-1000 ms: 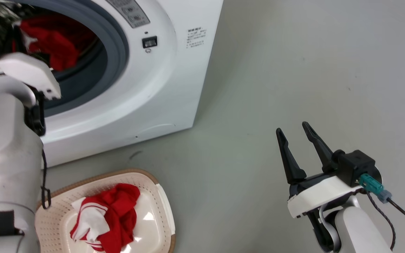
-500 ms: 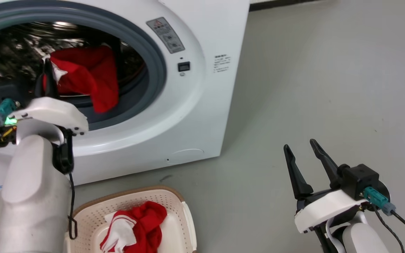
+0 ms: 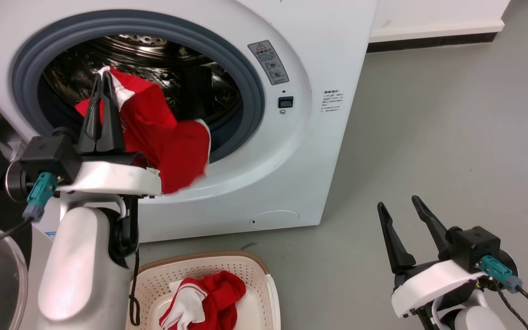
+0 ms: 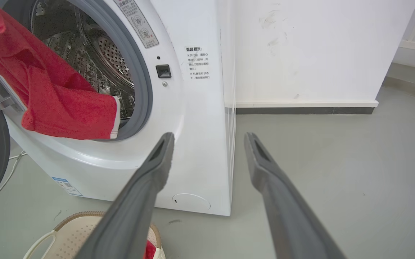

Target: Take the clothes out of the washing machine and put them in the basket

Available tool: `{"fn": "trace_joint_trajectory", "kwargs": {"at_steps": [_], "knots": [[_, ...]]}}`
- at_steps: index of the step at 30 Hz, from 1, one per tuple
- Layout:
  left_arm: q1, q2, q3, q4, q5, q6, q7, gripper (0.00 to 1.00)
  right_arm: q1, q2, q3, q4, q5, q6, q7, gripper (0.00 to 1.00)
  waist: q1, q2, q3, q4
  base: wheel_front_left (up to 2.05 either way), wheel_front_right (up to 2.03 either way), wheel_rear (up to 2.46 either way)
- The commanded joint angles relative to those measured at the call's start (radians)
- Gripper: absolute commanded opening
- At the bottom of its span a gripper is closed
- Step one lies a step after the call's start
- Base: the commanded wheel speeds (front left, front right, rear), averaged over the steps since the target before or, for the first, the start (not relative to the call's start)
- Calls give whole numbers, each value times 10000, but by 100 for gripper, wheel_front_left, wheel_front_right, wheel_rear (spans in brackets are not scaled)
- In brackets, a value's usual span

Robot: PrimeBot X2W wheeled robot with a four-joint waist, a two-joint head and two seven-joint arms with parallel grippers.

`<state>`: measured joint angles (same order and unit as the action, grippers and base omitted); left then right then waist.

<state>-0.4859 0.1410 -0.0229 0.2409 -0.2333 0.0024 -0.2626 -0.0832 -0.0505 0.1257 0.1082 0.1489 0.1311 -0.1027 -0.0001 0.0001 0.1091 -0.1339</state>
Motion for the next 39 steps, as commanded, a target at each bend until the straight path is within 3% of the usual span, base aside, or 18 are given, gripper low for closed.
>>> {"fn": "trace_joint_trajectory", "kwargs": {"at_steps": [1,10,13,16,25,35,39], "knots": [[298,-53,-82,-691,97,76,40,0,146,5,-29,-56,-40,-7,30,100,1,-1,-72,101,0,0,0],[2112,-87,-500,-4201,192,337,1039,0,359,5,32,-227,-65,-5,155,100,1,-1,-186,258,0,0,0],[3213,-162,-737,-4804,128,444,1459,0,440,5,19,-201,-68,-7,164,100,1,-1,-245,292,0,0,0],[4011,-284,-945,-4498,-8,524,1738,0,455,5,-13,-258,-95,-5,208,100,1,-1,-186,353,0,0,0],[4928,-616,-1299,-547,-780,326,1447,0,85,4,39,-479,-174,-5,265,100,1,-1,666,522,0,0,0],[2649,-766,-1166,5201,-1336,67,630,0,-613,5,228,-668,-395,-5,324,100,1,-1,2308,605,0,0,0],[1680,-783,-1107,6534,-1443,58,434,0,-851,5,306,-758,-451,-5,341,100,1,-1,2938,572,0,0,0]]}}
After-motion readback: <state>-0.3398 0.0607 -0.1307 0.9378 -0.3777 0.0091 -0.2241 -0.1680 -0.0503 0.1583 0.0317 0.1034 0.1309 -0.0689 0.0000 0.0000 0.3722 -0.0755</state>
